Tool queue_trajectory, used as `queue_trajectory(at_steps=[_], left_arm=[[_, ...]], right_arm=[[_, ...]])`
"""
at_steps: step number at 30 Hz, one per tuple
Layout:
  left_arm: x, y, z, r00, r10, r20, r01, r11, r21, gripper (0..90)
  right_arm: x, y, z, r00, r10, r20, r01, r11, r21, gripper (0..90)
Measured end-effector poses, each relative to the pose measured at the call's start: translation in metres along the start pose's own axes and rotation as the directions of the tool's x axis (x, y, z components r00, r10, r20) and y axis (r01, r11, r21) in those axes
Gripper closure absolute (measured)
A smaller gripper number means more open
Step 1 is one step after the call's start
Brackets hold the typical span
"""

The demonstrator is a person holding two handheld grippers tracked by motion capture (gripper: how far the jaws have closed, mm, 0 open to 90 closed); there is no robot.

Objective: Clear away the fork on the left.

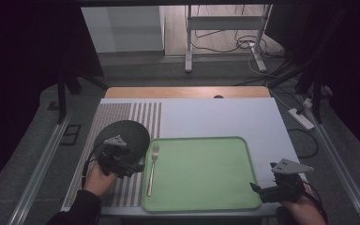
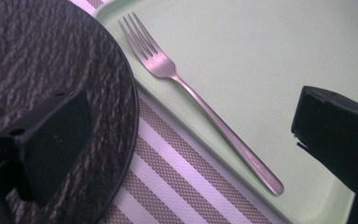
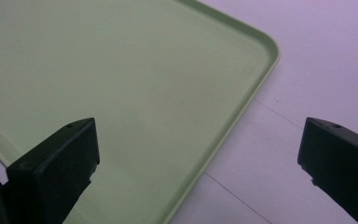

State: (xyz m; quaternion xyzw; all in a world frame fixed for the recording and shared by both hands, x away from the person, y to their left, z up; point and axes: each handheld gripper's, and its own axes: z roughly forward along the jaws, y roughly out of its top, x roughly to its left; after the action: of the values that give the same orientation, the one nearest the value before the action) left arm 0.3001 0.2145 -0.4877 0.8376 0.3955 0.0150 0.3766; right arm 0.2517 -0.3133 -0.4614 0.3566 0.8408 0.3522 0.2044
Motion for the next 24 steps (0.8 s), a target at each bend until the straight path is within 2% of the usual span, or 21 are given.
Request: queue_trajectory(at_steps=[3, 6, 11, 18, 24], left_arm=[[-0.001, -0.001, -0.001, 1.0, 0.0, 0.007, 0.0, 1.0, 0.002, 0.0], [-0.004, -0.002, -0.001, 1.0, 0.009, -0.005, -0.008, 0.9998, 0.017, 0.0], [-0.003, -0.008, -0.002, 0.9997, -0.008, 0.022, 0.008, 0.9999, 0.011, 0.0], [-0.004, -0.016, -0.009, 0.9999, 0.0, -0.013, 0.0, 1.0, 0.001, 0.0], [-0.003, -0.022, -0.015, 0.9994, -0.014, -0.03, 0.013, 0.9997, -0.023, 0.0]], right_arm=[[0.0, 0.0, 0.0, 1.0, 0.0, 0.0, 0.0, 1.0, 0.0, 0.0], [0.0, 0.0, 0.0, 1.0, 0.001, 0.0, -0.001, 1.0, 0.0, 0.0], [0.0, 0.0, 0.0, 1.0, 0.003, 0.001, -0.003, 1.0, 0.0, 0.0], [0.0, 0.0, 0.0, 1.0, 0.004, 0.0, -0.004, 1.0, 0.001, 0.0], [0.0, 0.0, 0.0, 1.0, 0.005, 0.001, -0.005, 1.0, 0.002, 0.0]])
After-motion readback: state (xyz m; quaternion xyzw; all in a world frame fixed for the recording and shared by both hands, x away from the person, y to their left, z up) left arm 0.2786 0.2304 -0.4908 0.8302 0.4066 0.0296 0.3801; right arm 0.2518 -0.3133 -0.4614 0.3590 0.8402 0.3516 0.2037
